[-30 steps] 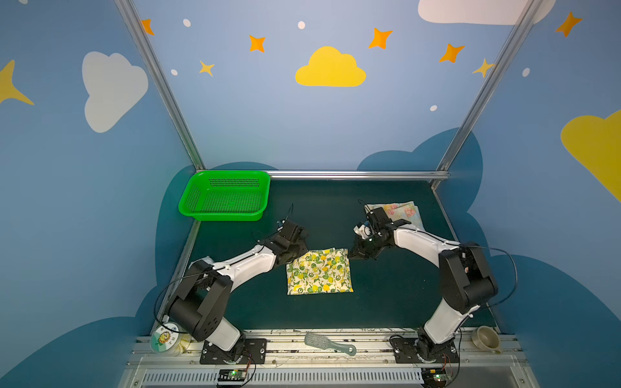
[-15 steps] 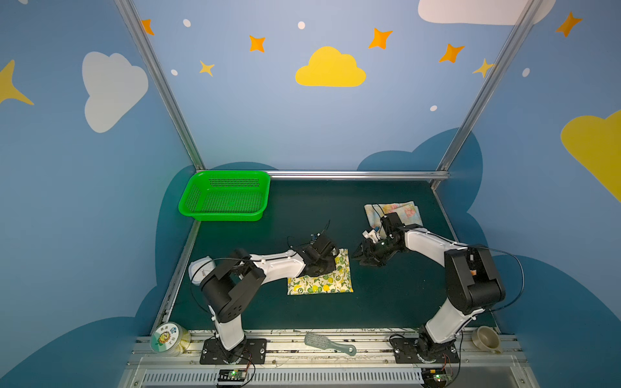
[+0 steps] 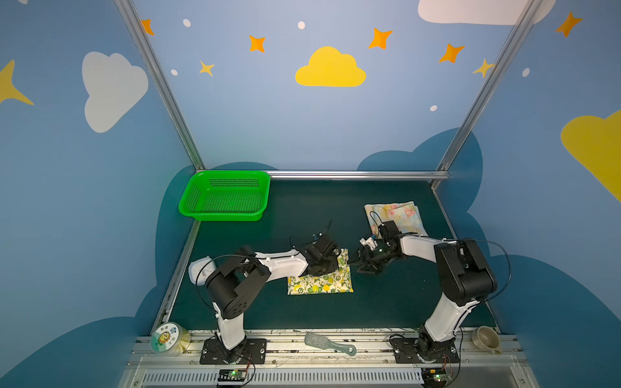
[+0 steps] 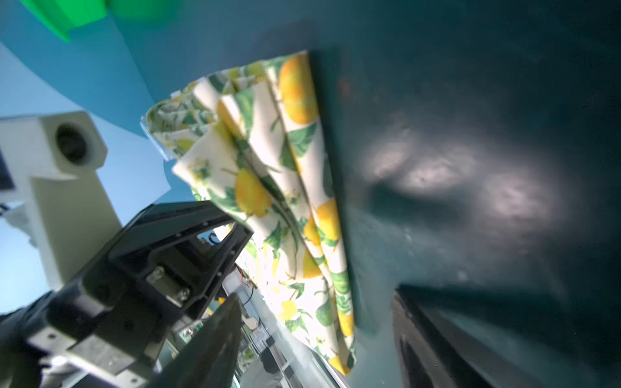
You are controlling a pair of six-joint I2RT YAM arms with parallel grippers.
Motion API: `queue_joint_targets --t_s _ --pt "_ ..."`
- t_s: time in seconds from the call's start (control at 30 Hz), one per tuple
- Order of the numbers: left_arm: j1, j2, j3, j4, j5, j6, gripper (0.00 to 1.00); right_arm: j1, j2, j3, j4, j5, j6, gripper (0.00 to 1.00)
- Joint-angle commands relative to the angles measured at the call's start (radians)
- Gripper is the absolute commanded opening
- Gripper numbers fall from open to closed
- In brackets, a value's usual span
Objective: Fold and stack skirts
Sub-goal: Pick up the skirt from the center of the table.
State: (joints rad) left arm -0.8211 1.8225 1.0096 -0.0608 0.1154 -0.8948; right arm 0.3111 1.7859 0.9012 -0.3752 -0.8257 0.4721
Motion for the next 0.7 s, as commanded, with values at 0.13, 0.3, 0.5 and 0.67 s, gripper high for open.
queue_joint_targets --t_s 0.13,0.3,0.5,0.67 --pt "0.000 0.020 -0.017 -0.007 0.002 0.000 0.13 0.041 0.039 -0.068 0.126 0.060 0.038 0.71" --pt "0.000 0.026 -0.026 0.006 0.001 -0.012 0.13 0.084 0.056 -0.085 0.182 0.106 0.070 0.70" --pt "0.000 0.039 -0.026 0.015 0.009 -0.019 0.12 0.122 0.093 -0.103 0.254 0.117 0.108 0.70" --pt "0.002 0.040 -0.029 0.021 0.010 -0.023 0.12 0.131 0.107 -0.132 0.331 0.105 0.153 0.68"
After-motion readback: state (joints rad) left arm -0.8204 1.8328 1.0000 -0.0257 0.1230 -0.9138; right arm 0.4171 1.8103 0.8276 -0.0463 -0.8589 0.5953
